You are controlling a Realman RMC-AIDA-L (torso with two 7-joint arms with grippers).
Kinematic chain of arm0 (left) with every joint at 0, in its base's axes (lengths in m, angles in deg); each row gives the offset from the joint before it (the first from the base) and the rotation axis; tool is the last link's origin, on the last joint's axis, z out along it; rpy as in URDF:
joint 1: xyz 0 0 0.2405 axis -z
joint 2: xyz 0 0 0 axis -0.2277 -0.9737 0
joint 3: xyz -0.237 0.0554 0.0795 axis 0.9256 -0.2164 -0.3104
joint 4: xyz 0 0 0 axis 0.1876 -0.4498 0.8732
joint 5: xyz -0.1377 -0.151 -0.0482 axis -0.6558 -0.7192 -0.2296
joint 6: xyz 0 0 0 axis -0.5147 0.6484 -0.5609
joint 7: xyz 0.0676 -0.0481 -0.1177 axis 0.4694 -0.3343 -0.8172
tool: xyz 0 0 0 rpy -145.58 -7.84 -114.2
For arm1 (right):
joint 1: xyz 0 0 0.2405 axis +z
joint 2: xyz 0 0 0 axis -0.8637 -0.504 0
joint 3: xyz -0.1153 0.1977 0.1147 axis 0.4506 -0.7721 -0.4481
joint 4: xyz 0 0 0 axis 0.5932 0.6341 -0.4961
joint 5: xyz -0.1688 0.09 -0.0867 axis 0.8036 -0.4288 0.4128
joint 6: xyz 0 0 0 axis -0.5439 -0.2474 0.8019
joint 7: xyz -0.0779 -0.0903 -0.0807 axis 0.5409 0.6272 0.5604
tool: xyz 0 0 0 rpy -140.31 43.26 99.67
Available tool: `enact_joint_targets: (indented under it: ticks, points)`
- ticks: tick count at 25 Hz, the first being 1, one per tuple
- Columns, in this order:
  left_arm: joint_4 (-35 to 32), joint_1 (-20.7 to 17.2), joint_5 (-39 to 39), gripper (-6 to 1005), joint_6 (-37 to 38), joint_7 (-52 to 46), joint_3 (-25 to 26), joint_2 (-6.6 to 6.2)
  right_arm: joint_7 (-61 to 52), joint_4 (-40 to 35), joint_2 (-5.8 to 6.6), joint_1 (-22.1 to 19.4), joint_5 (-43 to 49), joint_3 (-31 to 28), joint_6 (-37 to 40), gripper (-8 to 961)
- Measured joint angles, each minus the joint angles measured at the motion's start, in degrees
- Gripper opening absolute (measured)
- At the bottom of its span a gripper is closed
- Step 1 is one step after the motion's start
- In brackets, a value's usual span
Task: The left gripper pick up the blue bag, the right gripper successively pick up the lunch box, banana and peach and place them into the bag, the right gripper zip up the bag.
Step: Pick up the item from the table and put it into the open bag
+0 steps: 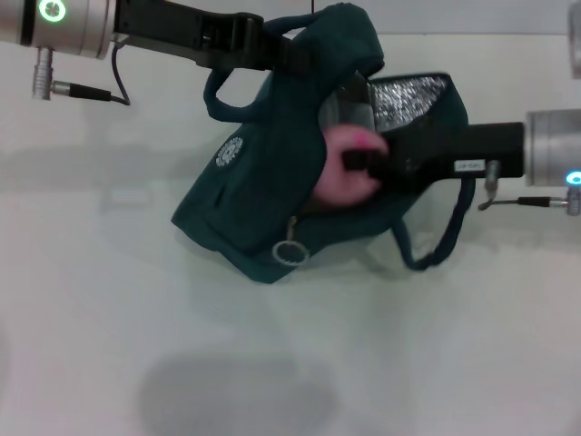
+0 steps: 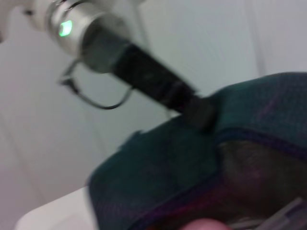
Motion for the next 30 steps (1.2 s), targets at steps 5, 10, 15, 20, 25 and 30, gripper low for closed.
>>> enact_joint_targets:
  ticks: [5,10,15,20,25,30]
  points:
    - [0.00,-0.05,-0.04,52,0.03,0.00,0.06,-0.12,2.59,-5.62,-0.06,-5.35,-5.00,0.82,-1.49,34]
    - [0.01,0.11,-0.06,53,0.05,0.00,0.04,-0.16,2.44,-6.16,0.13,-4.43,-6.33,6.05,1.63,35]
    - [0.03,0.34,-0.10,53,0.02,0.01,-0.07,-0.13,1.69,-2.99,0.30,-0.96,-5.94,9.22,0.91,39]
    - [0.03,0.18,-0.12,54,-0.01,0.00,-0.06,-0.01,1.08,-1.67,0.28,0.16,-5.94,9.45,-1.86,43]
    - [0.03,-0.04,-0.19,54,0.03,0.00,0.05,0.06,-0.33,-1.56,0.15,0.37,-6.00,9.49,-3.61,48]
    - [0.03,0.04,-0.20,55,0.04,0.00,-0.06,0.19,-0.36,-1.80,-0.14,0.41,-6.26,10.22,-4.68,124]
